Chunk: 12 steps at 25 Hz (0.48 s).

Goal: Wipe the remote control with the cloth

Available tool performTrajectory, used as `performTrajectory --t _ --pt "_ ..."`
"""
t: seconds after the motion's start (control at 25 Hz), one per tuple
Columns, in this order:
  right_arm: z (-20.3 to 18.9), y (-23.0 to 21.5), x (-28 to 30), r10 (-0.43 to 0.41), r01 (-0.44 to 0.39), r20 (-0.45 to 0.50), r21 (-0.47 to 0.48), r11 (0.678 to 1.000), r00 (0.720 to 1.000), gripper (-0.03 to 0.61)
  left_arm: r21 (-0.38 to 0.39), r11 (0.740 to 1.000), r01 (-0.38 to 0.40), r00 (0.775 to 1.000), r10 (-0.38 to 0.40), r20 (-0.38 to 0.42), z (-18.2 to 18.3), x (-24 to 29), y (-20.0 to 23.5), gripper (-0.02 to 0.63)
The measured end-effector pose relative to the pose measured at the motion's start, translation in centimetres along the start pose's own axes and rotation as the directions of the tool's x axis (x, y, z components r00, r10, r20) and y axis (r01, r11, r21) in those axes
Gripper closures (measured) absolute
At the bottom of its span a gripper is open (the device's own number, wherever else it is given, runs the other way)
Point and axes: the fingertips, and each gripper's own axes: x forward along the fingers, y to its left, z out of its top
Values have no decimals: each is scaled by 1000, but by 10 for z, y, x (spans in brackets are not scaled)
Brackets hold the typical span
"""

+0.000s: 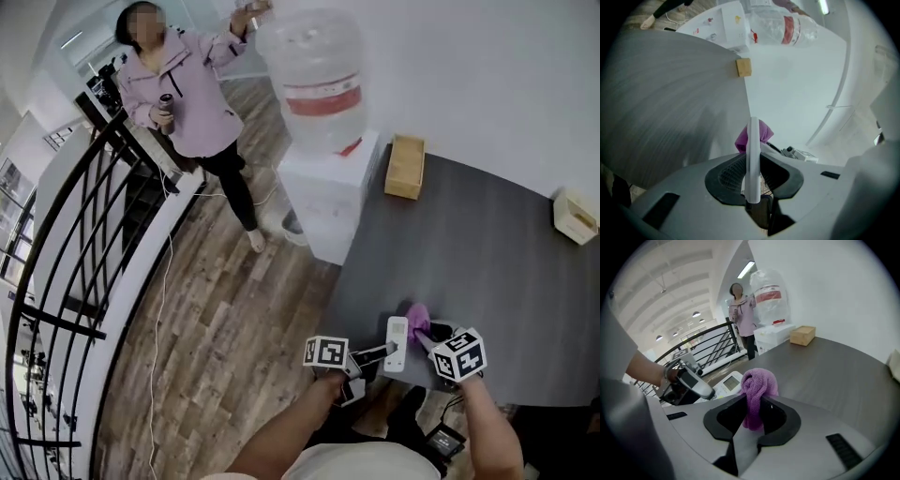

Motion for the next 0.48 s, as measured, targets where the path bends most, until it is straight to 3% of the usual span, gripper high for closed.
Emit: performTrajectory --t 0.08,0.12,0.28,0.48 --pt "-5 18 -11 19 -20 -25 -30 999 1000 489 -150 987 62 998 -58 31 -10 -5 -17 520" --pt "0 27 -11 34 -35 -24 -52 998 999 489 -170 984 60 997 -52 50 -4 -12 -21 520" --pt "13 48 4 110 -109 5 -110 988 994 489 14 1000 -27 992 25 123 41 -28 -8 520" --pt "-9 61 -7 128 -131 -28 -145 981 991 489 53 993 -110 985 101 141 45 -23 12 520"
